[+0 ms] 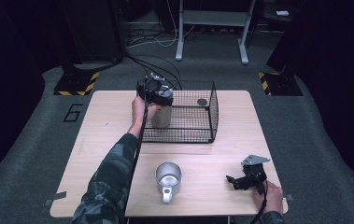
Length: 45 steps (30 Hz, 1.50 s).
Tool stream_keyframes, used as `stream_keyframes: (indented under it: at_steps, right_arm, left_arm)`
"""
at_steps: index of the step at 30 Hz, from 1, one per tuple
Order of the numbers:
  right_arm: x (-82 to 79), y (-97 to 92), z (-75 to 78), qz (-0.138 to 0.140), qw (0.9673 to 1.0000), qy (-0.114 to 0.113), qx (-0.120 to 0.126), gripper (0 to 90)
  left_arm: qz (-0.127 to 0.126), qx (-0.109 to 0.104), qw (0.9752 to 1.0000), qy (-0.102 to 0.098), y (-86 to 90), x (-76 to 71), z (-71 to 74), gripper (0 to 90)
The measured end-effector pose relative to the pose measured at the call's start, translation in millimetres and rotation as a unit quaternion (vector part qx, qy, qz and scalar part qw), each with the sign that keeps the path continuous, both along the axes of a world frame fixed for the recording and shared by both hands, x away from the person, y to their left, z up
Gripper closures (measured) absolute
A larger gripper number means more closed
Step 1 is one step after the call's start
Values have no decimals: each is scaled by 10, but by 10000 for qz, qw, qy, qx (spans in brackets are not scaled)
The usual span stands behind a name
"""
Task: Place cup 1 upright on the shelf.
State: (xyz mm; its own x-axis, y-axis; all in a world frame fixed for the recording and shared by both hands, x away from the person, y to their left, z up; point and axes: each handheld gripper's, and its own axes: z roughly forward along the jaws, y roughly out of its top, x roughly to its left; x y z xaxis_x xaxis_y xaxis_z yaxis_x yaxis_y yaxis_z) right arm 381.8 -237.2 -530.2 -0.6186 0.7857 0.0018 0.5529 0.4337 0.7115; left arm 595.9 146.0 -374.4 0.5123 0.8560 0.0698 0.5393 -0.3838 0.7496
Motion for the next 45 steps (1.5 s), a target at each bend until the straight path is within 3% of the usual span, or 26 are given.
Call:
stream_keyframes:
  at_steps: [19, 27, 32, 45]
  right_arm:
    - [-1, 1, 0, -4, 10000, 7, 1, 0]
    - [-2, 1, 0, -7, 10000, 10, 2, 0]
    - [-2, 1, 1, -8, 10000, 12, 2, 0]
    - [2, -1, 1, 9, 10000, -4, -6, 0]
  left_arm:
    - [125, -3, 9996, 270, 88, 49, -54, 32]
    - [119, 14, 9996, 267, 93, 39, -50, 30]
    - [145, -127, 9994, 286, 140, 37, -40, 23]
    - [-72, -104, 9998, -125, 155, -123, 192, 0]
